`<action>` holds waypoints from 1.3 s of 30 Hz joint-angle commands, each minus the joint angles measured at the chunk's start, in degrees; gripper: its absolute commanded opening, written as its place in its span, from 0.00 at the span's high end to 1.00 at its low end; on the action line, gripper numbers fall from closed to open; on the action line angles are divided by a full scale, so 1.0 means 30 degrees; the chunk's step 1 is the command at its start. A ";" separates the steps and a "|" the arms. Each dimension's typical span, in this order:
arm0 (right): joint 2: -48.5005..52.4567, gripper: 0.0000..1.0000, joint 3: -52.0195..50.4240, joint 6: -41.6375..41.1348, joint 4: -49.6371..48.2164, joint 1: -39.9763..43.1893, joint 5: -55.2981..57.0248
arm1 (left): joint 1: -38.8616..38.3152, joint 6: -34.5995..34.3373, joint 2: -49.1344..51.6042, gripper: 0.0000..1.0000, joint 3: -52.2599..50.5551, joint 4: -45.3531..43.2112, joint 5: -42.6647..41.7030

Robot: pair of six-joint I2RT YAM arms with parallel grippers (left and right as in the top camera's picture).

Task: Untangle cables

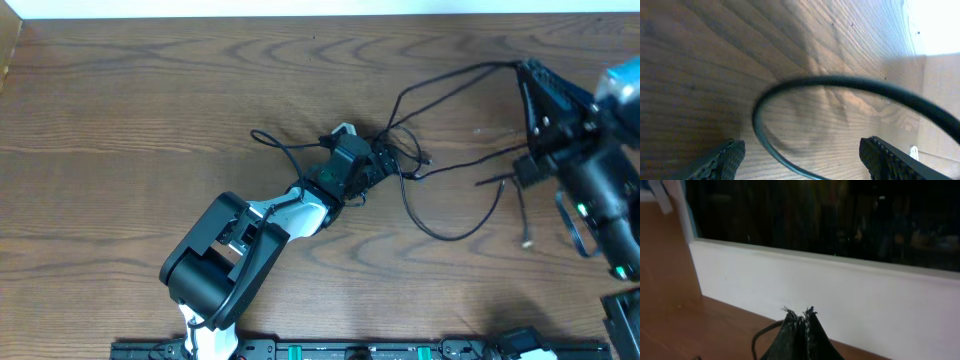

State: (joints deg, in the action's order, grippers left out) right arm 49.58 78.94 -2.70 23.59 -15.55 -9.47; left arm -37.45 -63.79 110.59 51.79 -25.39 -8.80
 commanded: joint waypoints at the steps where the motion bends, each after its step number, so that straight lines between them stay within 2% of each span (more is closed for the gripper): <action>1: -0.1501 0.99 0.0299 -0.0357 -0.0561 0.0226 0.1537 | 0.0051 0.1479 0.0554 0.20 -0.0102 0.0838 0.1785; 3: -0.2018 0.99 0.0299 -0.0335 -0.0605 0.0532 0.4182 | 0.0197 0.2463 0.0554 0.20 -0.0102 0.1785 0.2353; 7: -0.2200 0.99 0.0299 0.0648 -0.0816 0.0852 0.6302 | 0.1137 0.3147 0.0554 0.20 -0.0102 0.4167 0.3198; 14: -0.2025 0.99 0.0299 0.0933 -0.1100 0.1712 1.0069 | 0.4743 0.3971 0.0532 0.20 -0.0102 0.9063 0.3024; 17: -0.1800 0.99 0.0299 0.0925 -0.1122 0.2178 1.0331 | 0.6229 0.4452 0.0532 0.20 -0.0102 0.9530 0.0619; 23: -0.0590 0.99 0.0299 0.0925 -0.1188 0.3162 1.1191 | 0.8575 0.7417 0.0175 0.21 -0.0095 1.0440 -0.2142; 25: -0.0022 0.99 0.0291 0.0823 -0.1144 0.3388 1.1103 | 0.9078 0.9180 -0.0262 0.22 -0.0095 1.0819 -0.3541; 28: 0.1239 0.99 0.0291 0.0765 -0.1056 0.3402 1.0404 | 0.9260 1.2539 -0.1501 0.28 -0.0102 1.0892 -0.7082; 31: 0.2681 0.97 0.0291 0.0758 -0.1005 0.3402 0.9340 | 0.9100 1.4127 -0.2994 0.33 -0.0102 1.1169 -0.9646; 33: 0.3672 0.93 0.0291 0.0729 -0.1005 0.3402 0.9173 | 0.8976 1.4753 -0.4240 0.43 -0.0102 1.1511 -1.0673; 37: 0.5661 0.85 0.0291 -0.0255 -0.0481 0.3417 0.9180 | 0.8794 1.4906 -0.6761 0.71 -0.0102 1.2182 -1.0790; 39: 0.6572 0.85 0.0291 -0.1829 0.0474 0.3402 0.9020 | 0.8794 1.4899 -0.7890 0.77 -0.0102 1.2167 -1.0775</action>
State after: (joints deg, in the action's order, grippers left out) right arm 65.84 78.56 -2.81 22.65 -5.67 15.38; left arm -11.33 -22.37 92.16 51.86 10.87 -39.29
